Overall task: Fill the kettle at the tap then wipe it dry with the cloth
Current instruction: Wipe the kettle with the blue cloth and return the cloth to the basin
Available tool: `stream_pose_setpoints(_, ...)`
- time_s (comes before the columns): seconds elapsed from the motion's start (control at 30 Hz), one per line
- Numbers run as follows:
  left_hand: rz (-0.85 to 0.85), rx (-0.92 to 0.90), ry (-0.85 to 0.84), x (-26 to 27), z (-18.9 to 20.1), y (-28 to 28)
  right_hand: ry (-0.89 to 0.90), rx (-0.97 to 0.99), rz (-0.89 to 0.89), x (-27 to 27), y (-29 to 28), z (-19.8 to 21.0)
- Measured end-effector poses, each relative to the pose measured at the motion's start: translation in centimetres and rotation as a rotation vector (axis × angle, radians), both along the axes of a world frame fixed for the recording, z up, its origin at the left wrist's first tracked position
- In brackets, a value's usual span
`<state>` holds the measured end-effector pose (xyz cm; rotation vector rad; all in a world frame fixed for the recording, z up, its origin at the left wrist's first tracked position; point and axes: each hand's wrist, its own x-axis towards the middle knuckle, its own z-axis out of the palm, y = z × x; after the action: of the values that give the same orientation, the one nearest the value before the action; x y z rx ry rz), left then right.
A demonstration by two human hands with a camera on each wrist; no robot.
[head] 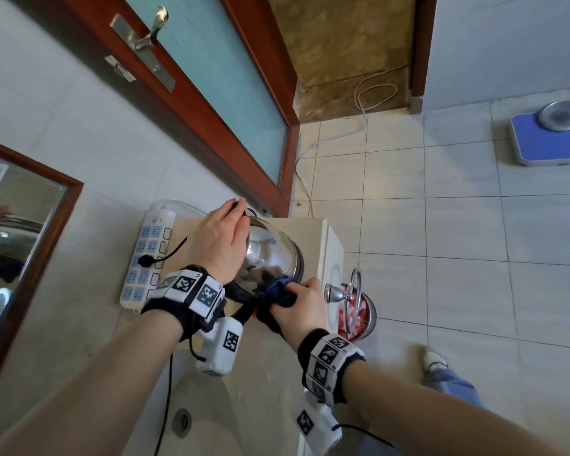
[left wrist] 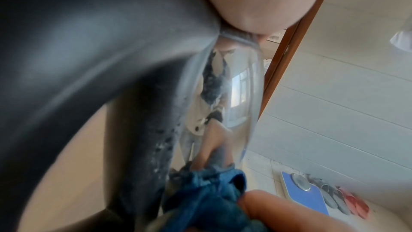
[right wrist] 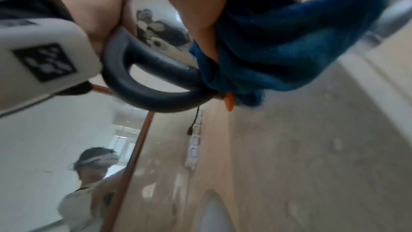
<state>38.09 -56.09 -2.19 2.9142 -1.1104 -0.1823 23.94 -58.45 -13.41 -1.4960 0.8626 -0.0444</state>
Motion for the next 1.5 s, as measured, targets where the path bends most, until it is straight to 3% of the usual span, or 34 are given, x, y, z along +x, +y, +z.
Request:
stream_pose_setpoints(0.1, -0.006, -0.018, -0.008, -0.1, 0.0, 0.2, -0.202, -0.069, 0.086, 0.4, 3.1, 1.6)
stream_pose_setpoints(0.17, -0.028, -0.019, -0.017, -0.1, 0.0, 0.3, -0.268, -0.039, 0.048, 0.6, 4.3, 2.2)
stream_pose_setpoints(0.23, -0.039, -0.018, -0.022, 0.0, 0.0, 0.4, -0.246, -0.024, 0.030, 0.5, 4.5, 1.6)
stream_pose_setpoints(0.43, -0.037, -0.017, -0.045, -0.1, 0.0, 0.3, 0.089, 0.006, 0.076, 0.2, 1.2, -1.0)
stream_pose_setpoints(0.6, -0.041, -0.017, -0.042, -0.1, 0.2, 0.3, 0.036, 0.009, 0.056, -0.5, -0.7, -0.1)
stream_pose_setpoints(0.73, -0.030, -0.038, -0.017, 0.1, 0.0, 0.4, -0.006, -0.015, -0.186, 2.3, -6.2, 0.2)
stream_pose_setpoints(0.87, -0.012, -0.106, 0.046, 0.3, 0.0, 0.4, -0.157, -0.164, -0.043, 8.7, -9.5, 4.7)
stream_pose_setpoints(1.0, 0.080, -0.210, 0.081, 0.0, 0.3, 0.3, -0.288, -0.274, -0.094, 8.9, -5.9, 7.6)
stream_pose_setpoints(1.13, 0.057, -0.220, 0.111, 0.2, 0.4, 0.5, -0.368, -0.486, -0.134, 2.8, -1.6, 5.3)
stream_pose_setpoints(1.3, 0.062, -0.219, 0.144, -0.2, 0.7, 0.4, -0.584, -0.881, 0.264, 0.4, 2.8, 1.5)
stream_pose_setpoints(1.5, 0.047, -0.200, 0.136, -0.1, 0.6, 0.5, -0.576, -1.067, 0.408, 0.0, 2.5, -2.5)
